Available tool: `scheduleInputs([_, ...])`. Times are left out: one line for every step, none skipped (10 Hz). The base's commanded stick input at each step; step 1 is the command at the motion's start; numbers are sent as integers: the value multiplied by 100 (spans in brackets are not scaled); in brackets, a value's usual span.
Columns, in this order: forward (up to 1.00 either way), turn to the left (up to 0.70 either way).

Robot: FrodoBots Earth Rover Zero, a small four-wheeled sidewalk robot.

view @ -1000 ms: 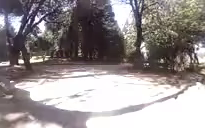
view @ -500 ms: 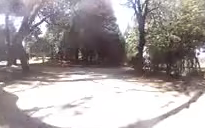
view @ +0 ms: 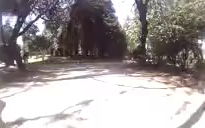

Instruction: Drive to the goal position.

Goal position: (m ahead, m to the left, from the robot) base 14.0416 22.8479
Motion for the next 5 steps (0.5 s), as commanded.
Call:
scheduleInputs([70, 0])
scheduleInputs([70, 0])
scheduleInputs([70, 0])
scheduleInputs([70, 0])
scheduleInputs([70, 26])
